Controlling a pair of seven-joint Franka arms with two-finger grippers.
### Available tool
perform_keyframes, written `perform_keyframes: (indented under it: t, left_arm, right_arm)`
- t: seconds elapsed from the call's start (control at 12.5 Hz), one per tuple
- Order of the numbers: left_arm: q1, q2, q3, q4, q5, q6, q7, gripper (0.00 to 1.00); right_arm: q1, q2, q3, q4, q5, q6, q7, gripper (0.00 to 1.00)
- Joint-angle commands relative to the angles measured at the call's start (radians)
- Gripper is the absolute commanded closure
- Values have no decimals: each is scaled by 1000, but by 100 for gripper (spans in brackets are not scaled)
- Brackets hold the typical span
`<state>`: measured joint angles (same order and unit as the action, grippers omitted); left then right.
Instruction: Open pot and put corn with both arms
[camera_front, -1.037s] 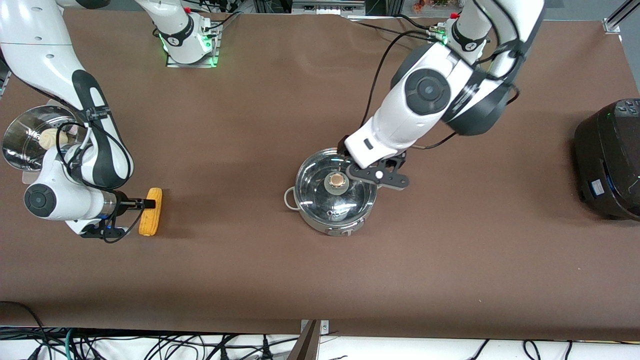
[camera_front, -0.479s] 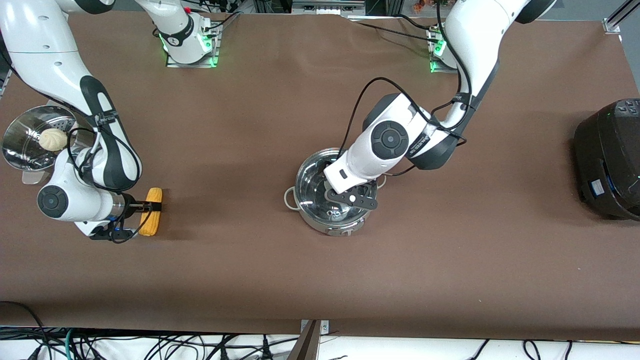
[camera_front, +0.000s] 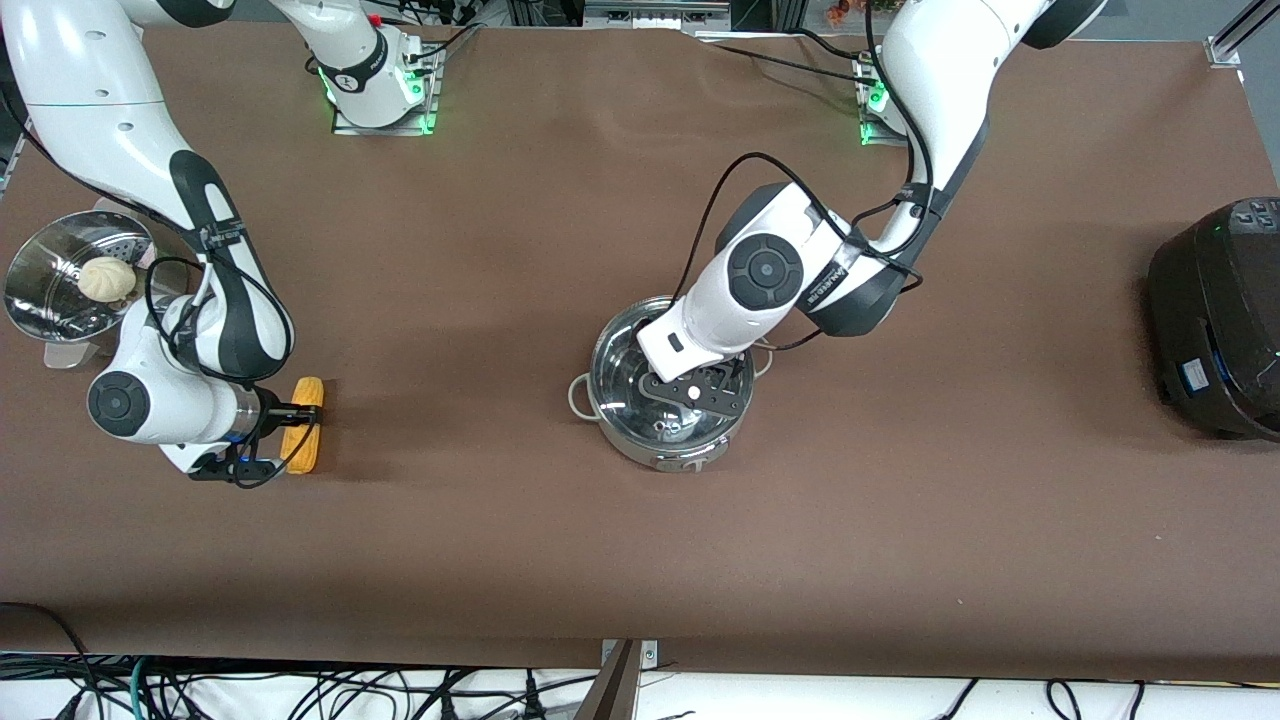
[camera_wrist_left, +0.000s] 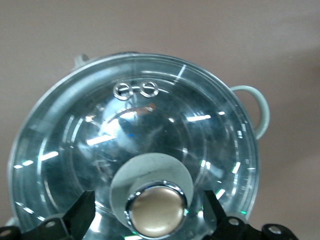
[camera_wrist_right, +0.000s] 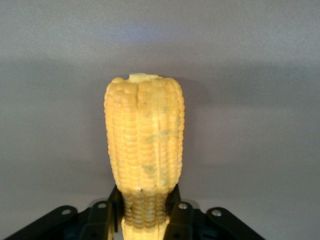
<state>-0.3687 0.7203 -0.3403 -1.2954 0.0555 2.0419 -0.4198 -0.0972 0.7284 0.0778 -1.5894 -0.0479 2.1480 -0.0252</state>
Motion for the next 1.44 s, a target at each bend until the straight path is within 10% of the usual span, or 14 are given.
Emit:
perform_keyframes:
  t: [0.0,0.64,1.36]
  left_arm:
    - [-16,10,7,30,53,-9,-5,20]
    - [-29,1,6,31,55,-15,-11,86]
    - [17,-168,-3,61,33,-317,-148,94]
  right_arm:
    - [1,-26,5,8,5,-10,8,72]
    - [1,-155,57,169,6,-282,7,71]
    - [2,-168,161,310,23,-450,39,71]
